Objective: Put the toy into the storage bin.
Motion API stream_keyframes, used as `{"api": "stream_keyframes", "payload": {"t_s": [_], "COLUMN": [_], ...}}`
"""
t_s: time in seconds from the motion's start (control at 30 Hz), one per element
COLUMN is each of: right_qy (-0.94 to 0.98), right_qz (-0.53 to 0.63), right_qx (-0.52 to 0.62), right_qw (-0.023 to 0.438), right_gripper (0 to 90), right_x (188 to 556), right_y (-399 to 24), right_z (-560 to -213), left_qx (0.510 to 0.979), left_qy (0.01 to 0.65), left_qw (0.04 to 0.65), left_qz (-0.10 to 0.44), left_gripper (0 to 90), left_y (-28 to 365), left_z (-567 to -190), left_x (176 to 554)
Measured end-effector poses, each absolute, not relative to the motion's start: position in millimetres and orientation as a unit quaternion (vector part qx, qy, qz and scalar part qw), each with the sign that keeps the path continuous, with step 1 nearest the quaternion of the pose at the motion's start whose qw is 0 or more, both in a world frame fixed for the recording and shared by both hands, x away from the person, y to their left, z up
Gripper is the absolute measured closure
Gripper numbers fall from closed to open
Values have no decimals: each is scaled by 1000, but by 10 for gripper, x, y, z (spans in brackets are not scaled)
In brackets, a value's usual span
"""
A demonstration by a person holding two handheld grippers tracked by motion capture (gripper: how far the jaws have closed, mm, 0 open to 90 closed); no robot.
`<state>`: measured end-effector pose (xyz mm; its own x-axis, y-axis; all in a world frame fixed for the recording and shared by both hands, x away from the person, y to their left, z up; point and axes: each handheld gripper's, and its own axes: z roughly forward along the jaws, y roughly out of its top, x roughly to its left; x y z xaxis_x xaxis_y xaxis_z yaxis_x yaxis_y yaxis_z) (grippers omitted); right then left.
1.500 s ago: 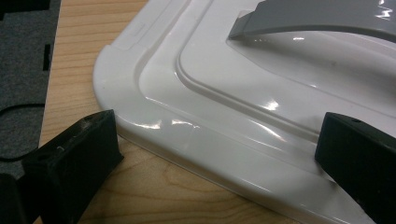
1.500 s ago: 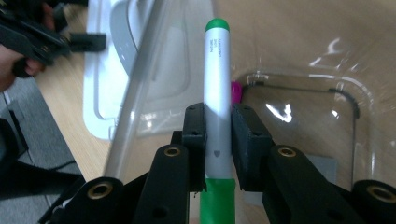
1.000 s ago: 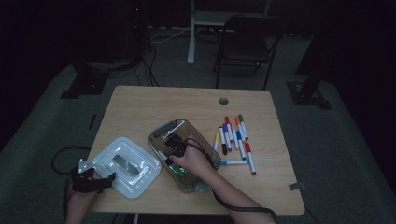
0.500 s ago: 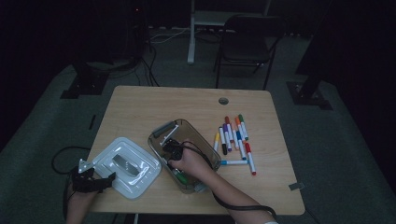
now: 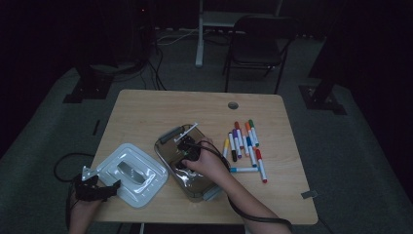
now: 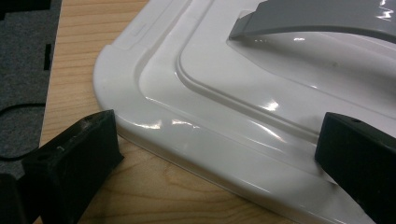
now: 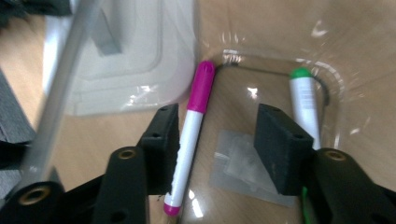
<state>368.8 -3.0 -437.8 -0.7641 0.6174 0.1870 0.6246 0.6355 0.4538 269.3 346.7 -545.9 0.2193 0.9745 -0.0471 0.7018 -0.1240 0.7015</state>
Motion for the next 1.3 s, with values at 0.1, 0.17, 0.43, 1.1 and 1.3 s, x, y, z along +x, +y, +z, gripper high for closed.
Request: {"api": "stream_keyframes", "payload": {"t_s": [0.1,0.17,0.43,1.1,1.3], "right_qy": [-902,-898,-882,-828,-813], "right_qz": [-268,-279,-317,-392,-392], "right_qx": [-339,-340,-349,-393,-420], "right_qw": [-6,-6,-15,-75,-93], "right_gripper": [457,451,450,444,442], "right_x": [3680,3674,3598,3443,3459], "right_y": [-101,-159,-462,-1335,-1606], "right_z": [-4303,-4260,-4074,-3971,-4042], "left_qx": [716,716,716,716,715], "left_qy": [585,585,585,586,587], "left_qw": [310,311,310,310,311], "left_qz": [220,220,220,220,220], "left_gripper": [5,5,5,5,5], "left_y": [3466,3466,3466,3465,3463], "left_z": [-5460,-5460,-5460,-5459,-5460], "left_x": [2693,2693,2693,2693,2692]}}
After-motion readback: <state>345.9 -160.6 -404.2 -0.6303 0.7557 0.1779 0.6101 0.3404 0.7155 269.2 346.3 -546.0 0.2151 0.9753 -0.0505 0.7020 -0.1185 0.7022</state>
